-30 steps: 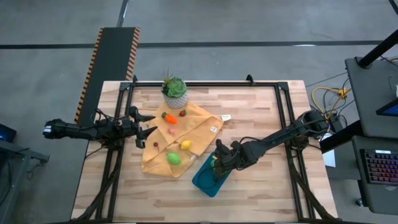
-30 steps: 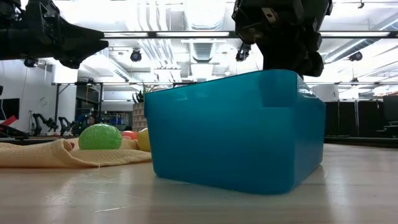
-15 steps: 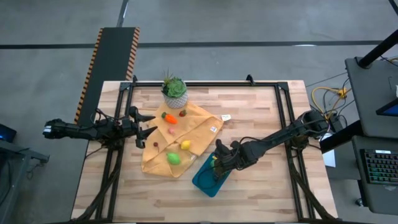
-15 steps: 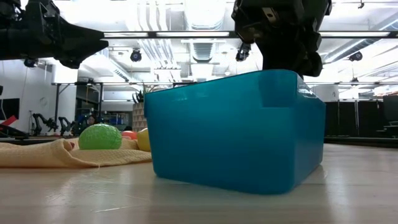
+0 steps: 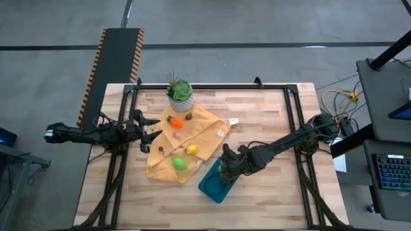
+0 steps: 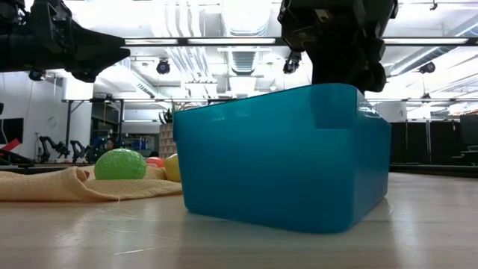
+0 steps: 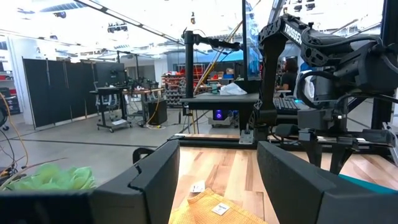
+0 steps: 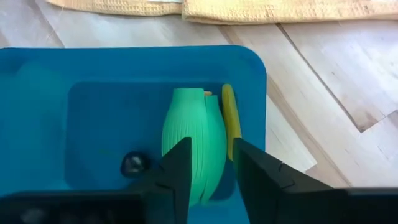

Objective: Pick and placing Produce into tupperware
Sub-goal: Put the yellow lemon into the blue bin

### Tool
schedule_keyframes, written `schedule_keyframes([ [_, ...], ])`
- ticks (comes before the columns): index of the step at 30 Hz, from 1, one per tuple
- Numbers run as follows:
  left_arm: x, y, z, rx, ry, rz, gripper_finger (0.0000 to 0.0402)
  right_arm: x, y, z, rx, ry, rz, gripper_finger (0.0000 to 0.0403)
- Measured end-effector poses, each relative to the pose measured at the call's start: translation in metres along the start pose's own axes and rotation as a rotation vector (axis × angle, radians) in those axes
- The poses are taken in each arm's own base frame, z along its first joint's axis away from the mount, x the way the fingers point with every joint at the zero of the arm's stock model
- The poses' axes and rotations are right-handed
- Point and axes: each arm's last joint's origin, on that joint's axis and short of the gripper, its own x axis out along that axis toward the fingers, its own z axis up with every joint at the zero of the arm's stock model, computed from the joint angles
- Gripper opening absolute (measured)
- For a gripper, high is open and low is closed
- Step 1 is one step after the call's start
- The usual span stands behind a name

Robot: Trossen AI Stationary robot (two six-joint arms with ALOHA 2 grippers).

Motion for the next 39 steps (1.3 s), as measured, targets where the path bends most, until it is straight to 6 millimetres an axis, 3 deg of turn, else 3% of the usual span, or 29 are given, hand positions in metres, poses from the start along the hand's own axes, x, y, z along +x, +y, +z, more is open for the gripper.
schedule_keyframes([
  [10,0.0,0.0,0.0,0.0,0.0,-0.001,0.0202,0.0,-0.001,0.006,-0.113,-0.094,-0.044,0.0123],
  [18,0.0,0.0,0.0,0.0,0.001,-0.001,0.0202,-0.006,0.02,0.038,-0.406,-0.423,0.088,0.0135],
  [24,0.0,0.0,0.0,0.0,0.0,-0.001,0.0202,-0.008,0.008,0.07,-0.418,-0.43,0.181,0.0213],
  [30,0.0,0.0,0.0,0.0,0.0,-0.001,0.0202,-0.004,-0.008,0.09,-0.562,-0.41,0.216,0.03],
  [39,0.0,0.0,0.001,-0.002,-0.006,0.0,0.0202,-0.001,-0.024,0.105,-0.928,-0.421,0.3,0.0338],
])
